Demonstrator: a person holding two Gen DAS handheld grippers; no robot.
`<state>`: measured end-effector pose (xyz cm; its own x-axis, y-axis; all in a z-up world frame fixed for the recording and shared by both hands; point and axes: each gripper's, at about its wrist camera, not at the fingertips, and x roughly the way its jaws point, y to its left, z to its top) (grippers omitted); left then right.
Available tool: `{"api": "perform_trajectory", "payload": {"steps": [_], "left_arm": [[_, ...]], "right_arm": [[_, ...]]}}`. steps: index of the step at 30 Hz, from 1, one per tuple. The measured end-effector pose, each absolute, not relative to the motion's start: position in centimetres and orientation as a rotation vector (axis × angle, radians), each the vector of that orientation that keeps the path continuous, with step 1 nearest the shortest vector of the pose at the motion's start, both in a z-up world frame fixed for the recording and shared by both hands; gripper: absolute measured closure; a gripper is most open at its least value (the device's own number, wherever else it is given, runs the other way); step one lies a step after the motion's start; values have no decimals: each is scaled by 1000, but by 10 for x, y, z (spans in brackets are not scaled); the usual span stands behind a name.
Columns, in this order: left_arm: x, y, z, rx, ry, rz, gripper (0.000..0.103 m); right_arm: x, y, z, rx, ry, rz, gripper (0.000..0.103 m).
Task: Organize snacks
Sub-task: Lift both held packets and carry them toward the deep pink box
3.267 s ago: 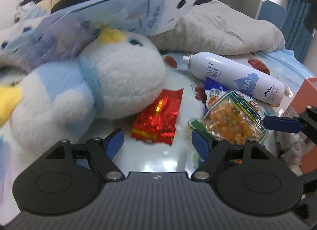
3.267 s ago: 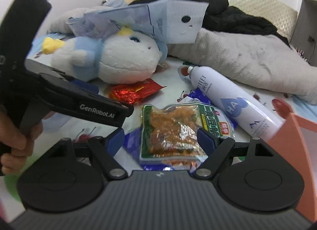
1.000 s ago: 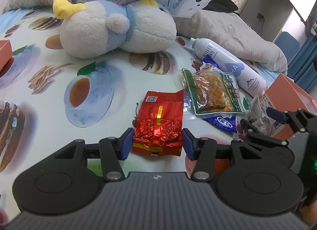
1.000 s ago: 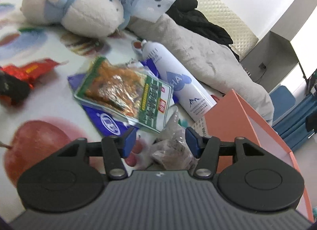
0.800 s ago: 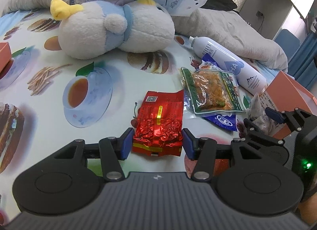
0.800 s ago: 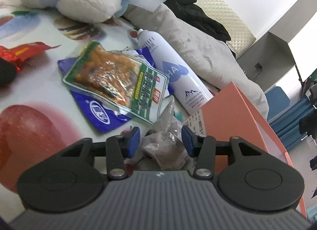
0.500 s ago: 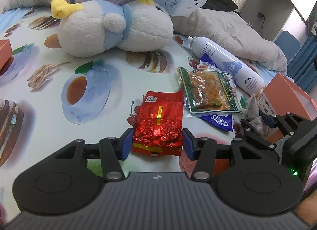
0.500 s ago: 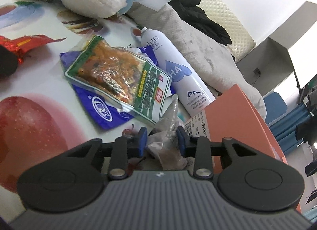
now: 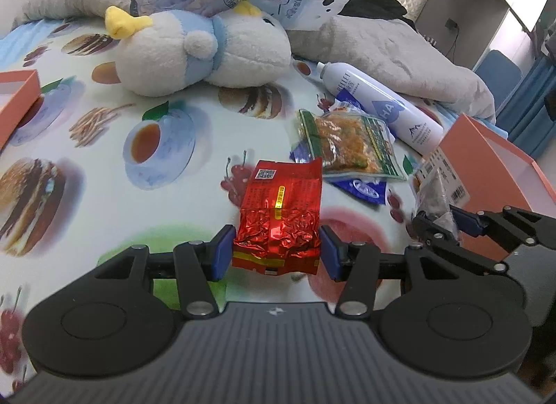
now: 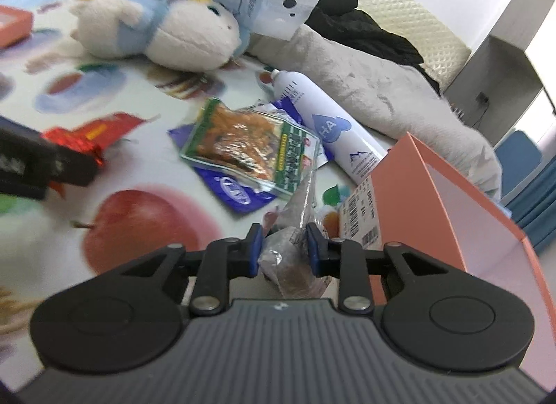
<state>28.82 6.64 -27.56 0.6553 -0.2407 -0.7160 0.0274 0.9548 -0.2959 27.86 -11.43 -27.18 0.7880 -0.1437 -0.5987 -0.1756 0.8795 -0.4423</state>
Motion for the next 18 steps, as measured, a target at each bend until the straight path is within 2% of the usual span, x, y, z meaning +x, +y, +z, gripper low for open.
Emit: {"api": "perform_trajectory", "payload": {"steps": [18], "left_arm": [[213,41,-258,-227,905,-151,45]], "right_arm": [[198,-160,-240,-115,803,192,73]]}}
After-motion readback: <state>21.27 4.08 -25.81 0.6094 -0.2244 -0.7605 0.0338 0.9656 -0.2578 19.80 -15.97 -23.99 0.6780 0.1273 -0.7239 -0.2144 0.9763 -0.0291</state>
